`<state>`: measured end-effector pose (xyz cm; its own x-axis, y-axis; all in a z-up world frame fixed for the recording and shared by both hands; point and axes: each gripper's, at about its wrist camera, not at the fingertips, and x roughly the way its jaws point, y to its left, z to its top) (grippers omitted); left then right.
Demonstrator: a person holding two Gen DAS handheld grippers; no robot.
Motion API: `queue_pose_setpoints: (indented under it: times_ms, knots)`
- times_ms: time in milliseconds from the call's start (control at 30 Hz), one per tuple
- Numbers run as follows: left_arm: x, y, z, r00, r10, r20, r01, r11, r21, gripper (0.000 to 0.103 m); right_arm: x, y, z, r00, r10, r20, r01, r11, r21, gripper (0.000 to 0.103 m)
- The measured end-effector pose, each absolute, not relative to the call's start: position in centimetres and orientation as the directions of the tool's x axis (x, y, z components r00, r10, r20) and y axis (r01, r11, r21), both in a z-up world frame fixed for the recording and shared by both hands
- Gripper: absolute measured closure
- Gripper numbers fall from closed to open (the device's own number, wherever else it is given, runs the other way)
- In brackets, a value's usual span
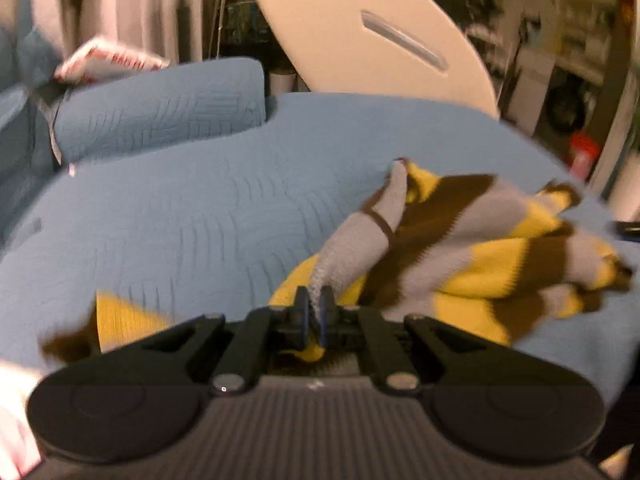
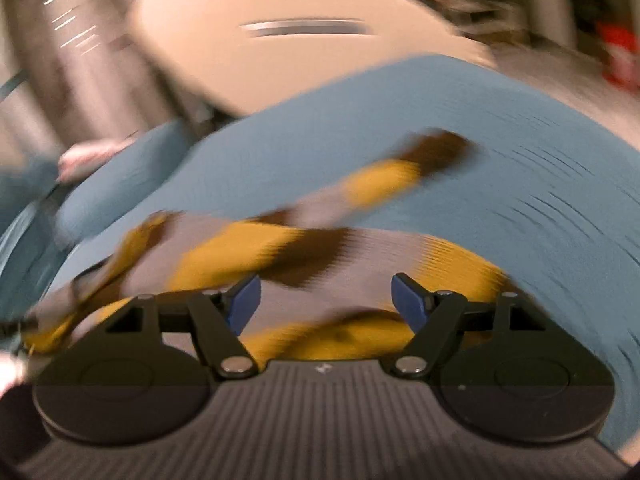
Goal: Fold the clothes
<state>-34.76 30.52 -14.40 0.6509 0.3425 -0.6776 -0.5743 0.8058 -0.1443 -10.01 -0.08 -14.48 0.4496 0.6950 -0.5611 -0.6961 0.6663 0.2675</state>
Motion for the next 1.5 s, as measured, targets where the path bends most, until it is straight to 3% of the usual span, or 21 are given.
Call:
queue_pose_setpoints:
  times_ms: [133,167,233,267,300,367,433,633,700,767,833,900,1000,1133,1233,1300,1333,1433,1500]
  knots:
    - [-37.0,29.7,-16.0,0.641,0.327,-0.695,-0.609,0.768,-0.2,0.097,-9.7,9.3,-14.3,0.366,0.714,-0.597,-0.856,0.51,0.087,0.025]
    - [-37.5,29.9,-15.8,0.643,0.33,-0.691,-0.611,0.765,-0.203,0.097,-9.4,13.9,-15.1,0.353,0.694,-0.628,-0.899,0.437,-0.022,0.02]
    - [-37.6,30.0,-15.4,0.638,0.333,-0.694,-0.607,0.772,-0.188,0.097,-9.3,17.3,-16.5,0.343,0.65,-0.678,-0.918,0.384,-0.097,0.021]
    - [-37.5,30.0,-15.4,0.637,0.335,-0.695,-0.607,0.774,-0.183,0.097,-8.8,20.3,-18.7,0.346,0.555,-0.756,-0.922,0.352,-0.163,0.022]
    - [-37.4,30.0,-15.5,0.633,0.34,-0.696,-0.607,0.776,-0.172,0.097,-8.5,21.2,-19.7,0.327,0.501,-0.801,-0.923,0.352,-0.156,0.025]
    - [-37.2,29.8,-15.7,0.629,0.351,-0.693,-0.607,0.779,-0.156,0.097,-8.8,20.8,-19.4,0.295,0.513,-0.806,-0.927,0.358,-0.111,0.051]
    - [-37.4,29.8,-15.9,0.635,0.35,-0.688,-0.604,0.781,-0.161,0.097,-9.5,20.0,-18.7,0.251,0.524,-0.814,-0.933,0.355,-0.059,0.063]
    - [-37.0,30.2,-16.4,0.655,0.298,-0.694,-0.558,0.81,-0.179,0.096,-14.4,14.4,-13.7,-0.004,0.434,-0.901,-0.999,0.03,0.02,0.062]
    - [-36.9,30.2,-16.4,0.654,0.299,-0.695,-0.555,0.813,-0.173,0.096,-13.3,14.7,-11.1,-0.019,0.476,-0.879,-0.998,0.041,0.044,0.057]
    - [-37.0,30.1,-16.4,0.653,0.304,-0.693,-0.557,0.813,-0.169,0.096,-11.7,15.5,-8.4,-0.021,0.557,-0.83,-0.994,0.076,0.076,0.031]
    - [-37.0,30.0,-16.4,0.652,0.308,-0.693,-0.559,0.813,-0.165,0.096,-9.7,16.9,-7.0,-0.011,0.665,-0.746,-0.98,0.142,0.141,0.016]
    - [-37.0,30.0,-16.4,0.649,0.309,-0.695,-0.556,0.817,-0.155,0.096,-6.8,20.8,-8.3,0.007,0.735,-0.678,-0.926,0.26,0.273,0.017]
    - [-37.0,30.0,-16.4,0.647,0.306,-0.699,-0.549,0.823,-0.148,0.096,-3.4,25.8,-13.6,0.031,0.666,-0.746,-0.808,0.456,0.374,0.017]
    - [-37.2,29.9,-16.4,0.647,0.307,-0.698,-0.548,0.824,-0.145,0.096,-3.1,28.9,-19.3,0.092,0.544,-0.834,-0.746,0.592,0.304,0.015]
    - [-37.3,29.8,-16.4,0.646,0.312,-0.697,-0.547,0.826,-0.138,0.096,-6.3,30.0,-19.9,0.17,0.542,-0.823,-0.841,0.516,0.166,0.013]
    - [-37.2,29.8,-16.4,0.637,0.321,-0.701,-0.552,0.825,-0.123,0.095,-8.5,30.5,-19.4,0.129,0.539,-0.832,-0.908,0.402,0.119,0.037]
    - [-37.1,29.8,-16.4,0.626,0.333,-0.705,-0.557,0.824,-0.106,0.096,-9.5,30.7,-19.1,0.111,0.536,-0.837,-0.933,0.345,0.097,0.082]
    - [-36.6,29.9,-16.3,0.584,0.395,-0.709,-0.593,0.804,-0.04,0.096,-11.0,29.8,-16.4,0.234,0.562,-0.793,-0.942,0.333,-0.042,0.087]
    - [-36.5,29.9,-15.8,0.562,0.472,-0.679,-0.636,0.772,0.01,0.096,-12.1,27.7,-13.8,0.384,0.623,-0.682,-0.914,0.361,-0.185,0.087]
